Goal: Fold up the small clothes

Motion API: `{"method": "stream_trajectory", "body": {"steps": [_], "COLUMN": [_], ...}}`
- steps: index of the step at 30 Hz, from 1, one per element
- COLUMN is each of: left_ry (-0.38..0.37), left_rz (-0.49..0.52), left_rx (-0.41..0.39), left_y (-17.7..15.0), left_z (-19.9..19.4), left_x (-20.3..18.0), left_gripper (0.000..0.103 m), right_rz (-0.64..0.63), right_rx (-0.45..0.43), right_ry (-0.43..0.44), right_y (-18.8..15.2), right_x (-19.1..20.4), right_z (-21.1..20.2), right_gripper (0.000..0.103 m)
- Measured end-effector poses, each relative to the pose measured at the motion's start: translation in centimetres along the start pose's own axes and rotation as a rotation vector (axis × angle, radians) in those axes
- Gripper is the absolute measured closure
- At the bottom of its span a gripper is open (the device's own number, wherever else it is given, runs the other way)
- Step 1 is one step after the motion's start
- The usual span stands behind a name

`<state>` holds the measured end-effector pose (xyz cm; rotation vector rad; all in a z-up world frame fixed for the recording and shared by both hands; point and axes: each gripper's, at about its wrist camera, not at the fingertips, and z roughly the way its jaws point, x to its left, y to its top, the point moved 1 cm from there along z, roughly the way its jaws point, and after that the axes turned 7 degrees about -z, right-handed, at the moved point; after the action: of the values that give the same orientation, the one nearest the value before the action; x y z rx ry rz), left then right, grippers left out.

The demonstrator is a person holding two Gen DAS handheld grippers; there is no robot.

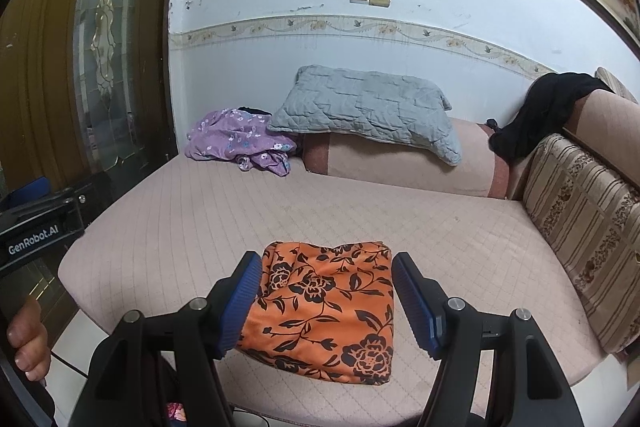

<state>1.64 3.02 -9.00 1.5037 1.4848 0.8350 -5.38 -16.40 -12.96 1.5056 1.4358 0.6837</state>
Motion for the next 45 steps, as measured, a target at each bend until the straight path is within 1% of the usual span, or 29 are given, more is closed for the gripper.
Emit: {"method": "stream_trajectory", "body": {"steps": [4, 12, 21, 25, 35, 41, 45], "left_ry": [0.010, 0.033, 0.037, 0.030, 0.020, 0.003, 0.003], "left_rz": [-0.004, -0.003, 0.028, 0.033, 0.049, 0.057, 0.061], "left_rx": [0.008, 0.010, 0.026, 0.015, -0.027, -0.027, -0.026], "left_y": [0.0, 0.2, 0.0, 0.0, 0.7, 1.2, 1.5], "left_z": [0.6, 1.6, 2.0, 1.1, -1.1, -1.0, -0.5], "left_x": [0.0, -0.2, -1.0, -1.4, -2.2, -3.0, -3.5], "left_gripper": [0.000, 0.000, 0.000, 0.000, 0.000, 0.000, 0.000], "right_rz": [-0.009, -0.003, 0.018, 0.031, 0.051, 0.043, 0.051], "right_rx": [0.014, 0.005, 0.020, 0.020, -0.034, -0.045, -0.040], "right_ry": [0.006, 0.029, 0.040, 0.042, 0.024, 0.018, 0.015], "right_y": [0.3, 1.0, 0.3, 0.1, 0.7, 1.0, 1.2], "right_x": [0.2, 0.1, -0.5, -0.8, -2.0, -2.3, -2.9], "right_z": [0.9, 2.3, 3.4, 2.9, 0.2, 0.0, 0.6], "right_gripper": [0.032, 0.032, 0.032, 0.032, 0.032, 0.032, 0.032]}}
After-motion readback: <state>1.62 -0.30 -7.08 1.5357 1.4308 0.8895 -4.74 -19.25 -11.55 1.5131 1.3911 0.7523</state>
